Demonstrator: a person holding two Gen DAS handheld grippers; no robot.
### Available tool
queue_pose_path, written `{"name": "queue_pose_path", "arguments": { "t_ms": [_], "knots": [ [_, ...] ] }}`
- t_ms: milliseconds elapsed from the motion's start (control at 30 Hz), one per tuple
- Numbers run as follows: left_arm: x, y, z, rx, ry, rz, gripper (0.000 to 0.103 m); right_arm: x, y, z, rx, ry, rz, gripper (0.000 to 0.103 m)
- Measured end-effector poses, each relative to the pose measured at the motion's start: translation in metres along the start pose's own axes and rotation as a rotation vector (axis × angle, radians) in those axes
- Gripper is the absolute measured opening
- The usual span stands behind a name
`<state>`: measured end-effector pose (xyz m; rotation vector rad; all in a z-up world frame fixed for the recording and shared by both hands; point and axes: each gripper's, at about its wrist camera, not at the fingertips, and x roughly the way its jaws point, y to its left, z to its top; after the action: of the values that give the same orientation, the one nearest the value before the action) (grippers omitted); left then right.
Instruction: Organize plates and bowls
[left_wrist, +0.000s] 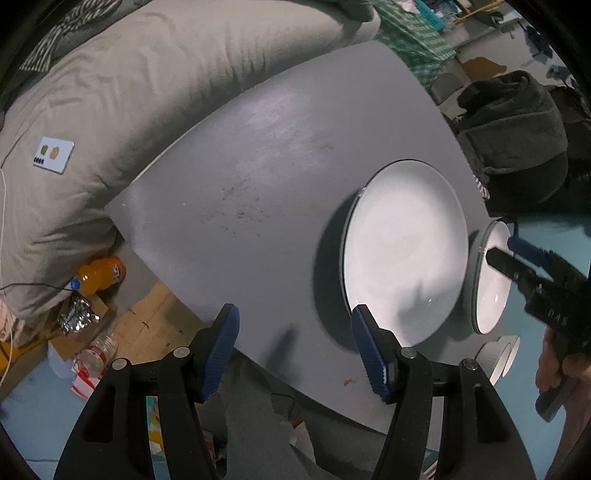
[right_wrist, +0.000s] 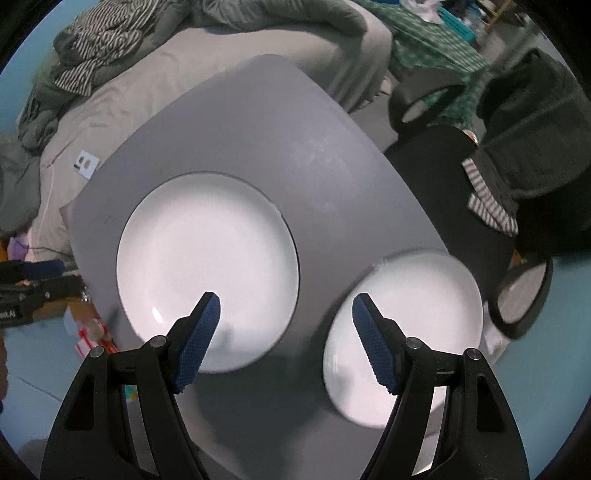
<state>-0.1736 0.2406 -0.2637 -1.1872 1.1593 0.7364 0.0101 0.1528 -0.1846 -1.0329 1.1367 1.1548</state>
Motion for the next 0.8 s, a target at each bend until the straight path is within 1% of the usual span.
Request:
{"name": "queue_pose_path", "arguments": {
  "t_ms": [100, 267, 400, 500, 567, 633, 667, 700, 767, 800],
  "knots": [
    [0.007, 0.000, 0.003, -0.005, 0.002, -0.004, 0.064, 0.012, -0.004, 0.012, -0.016, 0.008, 0.006, 0.074],
    [0.020, -0.002, 0.008, -0.032, 0.010, -0.020, 0.064, 0.030, -0.006, 0.029, -0.028, 0.030, 0.044, 0.074],
    [0.028, -0.004, 0.011, -0.050, 0.017, -0.030, 0.064, 0.043, -0.003, 0.038, -0.037, 0.051, 0.060, 0.074],
    [0.035, -0.007, 0.011, -0.048, 0.026, -0.020, 0.064, 0.054, 0.002, 0.041, -0.045, 0.071, 0.063, 0.074],
    [0.039, -0.008, 0.011, -0.048, 0.031, -0.013, 0.064, 0.058, 0.004, 0.042, -0.049, 0.080, 0.071, 0.071],
    [0.042, -0.008, 0.012, -0.053, 0.040, -0.014, 0.064, 0.061, 0.005, 0.042, -0.050, 0.094, 0.081, 0.061],
    [0.044, -0.007, 0.013, -0.056, 0.045, -0.018, 0.064, 0.063, 0.006, 0.042, -0.048, 0.101, 0.089, 0.058],
    [0.046, -0.006, 0.014, -0.058, 0.049, -0.022, 0.064, 0.064, 0.006, 0.042, -0.047, 0.106, 0.091, 0.054],
    [0.048, -0.006, 0.016, -0.062, 0.058, -0.026, 0.064, 0.066, 0.007, 0.041, -0.042, 0.116, 0.097, 0.048],
    [0.049, -0.006, 0.015, -0.064, 0.060, -0.029, 0.064, 0.067, 0.006, 0.040, -0.037, 0.127, 0.103, 0.043]
  ]
}}
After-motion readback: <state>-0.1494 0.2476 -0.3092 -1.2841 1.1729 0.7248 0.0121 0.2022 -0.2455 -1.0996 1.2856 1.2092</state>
